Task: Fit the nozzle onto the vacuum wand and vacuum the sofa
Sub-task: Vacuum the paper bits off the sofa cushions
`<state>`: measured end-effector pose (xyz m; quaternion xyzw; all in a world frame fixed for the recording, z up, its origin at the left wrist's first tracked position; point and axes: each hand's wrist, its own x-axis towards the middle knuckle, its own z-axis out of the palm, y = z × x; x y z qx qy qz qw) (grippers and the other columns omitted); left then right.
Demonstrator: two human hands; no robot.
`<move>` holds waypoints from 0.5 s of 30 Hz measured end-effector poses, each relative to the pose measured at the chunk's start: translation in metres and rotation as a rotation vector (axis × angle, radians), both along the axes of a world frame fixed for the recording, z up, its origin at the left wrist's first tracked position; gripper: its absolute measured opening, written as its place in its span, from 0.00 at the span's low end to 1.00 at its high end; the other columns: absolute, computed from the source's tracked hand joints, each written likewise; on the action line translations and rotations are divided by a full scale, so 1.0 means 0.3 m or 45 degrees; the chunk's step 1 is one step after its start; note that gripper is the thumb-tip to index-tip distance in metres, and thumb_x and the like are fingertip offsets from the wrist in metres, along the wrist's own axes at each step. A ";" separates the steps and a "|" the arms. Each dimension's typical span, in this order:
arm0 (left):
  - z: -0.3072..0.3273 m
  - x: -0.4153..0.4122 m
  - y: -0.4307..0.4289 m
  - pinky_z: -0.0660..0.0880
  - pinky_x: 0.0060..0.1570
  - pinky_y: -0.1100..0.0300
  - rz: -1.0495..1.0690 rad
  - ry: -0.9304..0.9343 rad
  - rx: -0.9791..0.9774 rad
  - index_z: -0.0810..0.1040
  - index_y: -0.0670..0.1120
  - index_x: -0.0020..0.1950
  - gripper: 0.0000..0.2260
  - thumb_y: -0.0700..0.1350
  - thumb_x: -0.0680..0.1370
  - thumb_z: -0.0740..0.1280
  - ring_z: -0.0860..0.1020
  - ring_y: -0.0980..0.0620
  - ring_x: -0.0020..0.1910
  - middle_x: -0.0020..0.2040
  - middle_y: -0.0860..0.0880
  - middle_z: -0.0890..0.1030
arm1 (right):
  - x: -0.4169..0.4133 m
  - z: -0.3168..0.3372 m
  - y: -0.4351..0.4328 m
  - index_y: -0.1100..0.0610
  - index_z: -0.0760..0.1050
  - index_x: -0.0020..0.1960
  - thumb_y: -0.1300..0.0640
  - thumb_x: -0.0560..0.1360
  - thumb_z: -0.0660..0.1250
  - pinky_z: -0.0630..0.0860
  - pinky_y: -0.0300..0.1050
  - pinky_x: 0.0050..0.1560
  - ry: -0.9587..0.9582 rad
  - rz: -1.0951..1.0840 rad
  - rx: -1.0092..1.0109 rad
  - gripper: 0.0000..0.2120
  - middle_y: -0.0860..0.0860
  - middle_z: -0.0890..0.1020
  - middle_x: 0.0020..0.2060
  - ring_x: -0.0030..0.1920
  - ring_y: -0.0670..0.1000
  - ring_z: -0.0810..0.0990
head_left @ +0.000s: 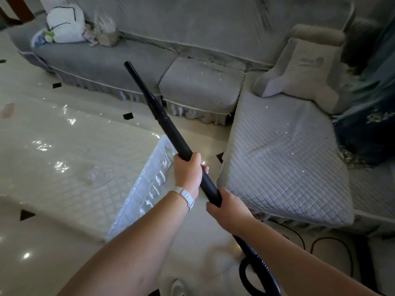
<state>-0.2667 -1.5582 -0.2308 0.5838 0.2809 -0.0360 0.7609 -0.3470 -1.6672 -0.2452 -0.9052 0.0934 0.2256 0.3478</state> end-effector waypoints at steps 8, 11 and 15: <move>0.035 0.200 0.181 0.73 0.31 0.57 0.100 -0.022 0.087 0.68 0.44 0.50 0.07 0.39 0.72 0.60 0.73 0.49 0.23 0.37 0.44 0.72 | 0.211 0.016 0.198 0.51 0.69 0.52 0.49 0.73 0.66 0.81 0.50 0.37 -0.011 0.072 0.010 0.11 0.51 0.80 0.38 0.36 0.54 0.82; 0.028 0.312 0.208 0.72 0.32 0.55 0.107 -0.039 0.106 0.68 0.43 0.49 0.06 0.39 0.73 0.61 0.71 0.49 0.22 0.36 0.45 0.72 | 0.327 -0.010 0.228 0.52 0.69 0.50 0.51 0.71 0.67 0.80 0.49 0.36 0.028 0.071 0.130 0.11 0.51 0.78 0.37 0.32 0.51 0.78; 0.007 0.511 0.211 0.72 0.31 0.57 0.084 -0.037 0.136 0.68 0.44 0.48 0.05 0.40 0.74 0.61 0.72 0.49 0.23 0.36 0.46 0.73 | 0.536 -0.067 0.229 0.56 0.71 0.49 0.54 0.68 0.68 0.78 0.50 0.36 0.048 0.007 0.320 0.12 0.52 0.76 0.34 0.31 0.51 0.75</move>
